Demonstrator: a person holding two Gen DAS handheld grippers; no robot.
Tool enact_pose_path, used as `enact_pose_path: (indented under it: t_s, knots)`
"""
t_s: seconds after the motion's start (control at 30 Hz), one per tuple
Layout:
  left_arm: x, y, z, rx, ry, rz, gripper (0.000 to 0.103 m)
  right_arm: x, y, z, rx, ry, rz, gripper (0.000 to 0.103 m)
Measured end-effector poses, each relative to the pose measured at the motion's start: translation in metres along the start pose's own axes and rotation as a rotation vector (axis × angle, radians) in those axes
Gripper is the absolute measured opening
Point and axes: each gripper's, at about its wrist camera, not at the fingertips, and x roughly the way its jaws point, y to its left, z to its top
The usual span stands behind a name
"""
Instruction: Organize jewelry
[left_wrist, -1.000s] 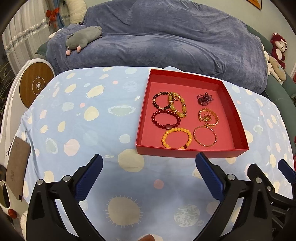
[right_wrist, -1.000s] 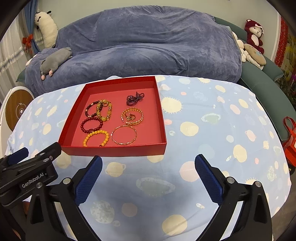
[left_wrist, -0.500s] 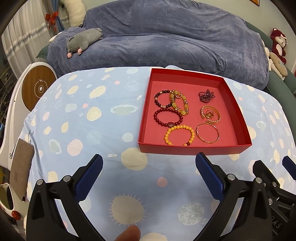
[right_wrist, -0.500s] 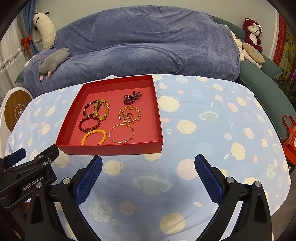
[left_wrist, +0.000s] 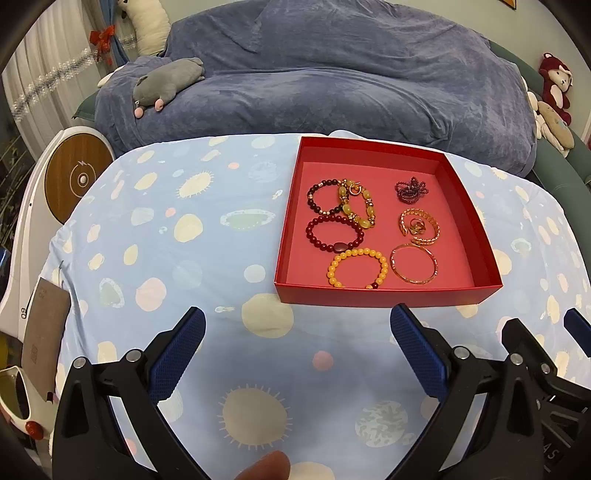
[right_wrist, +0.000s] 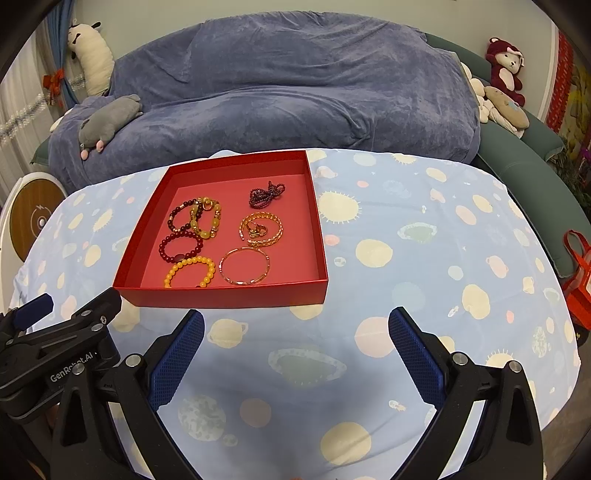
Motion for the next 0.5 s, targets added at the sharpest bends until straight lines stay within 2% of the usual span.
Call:
enact_pose_path:
  t_s: [0.5]
  knots:
    - [-0.0017,0.0003,0.0006,0.004,-0.006,0.001,0.096,-0.0022,-0.0007,0.0014,-0.003,-0.005,-0.003,0.096]
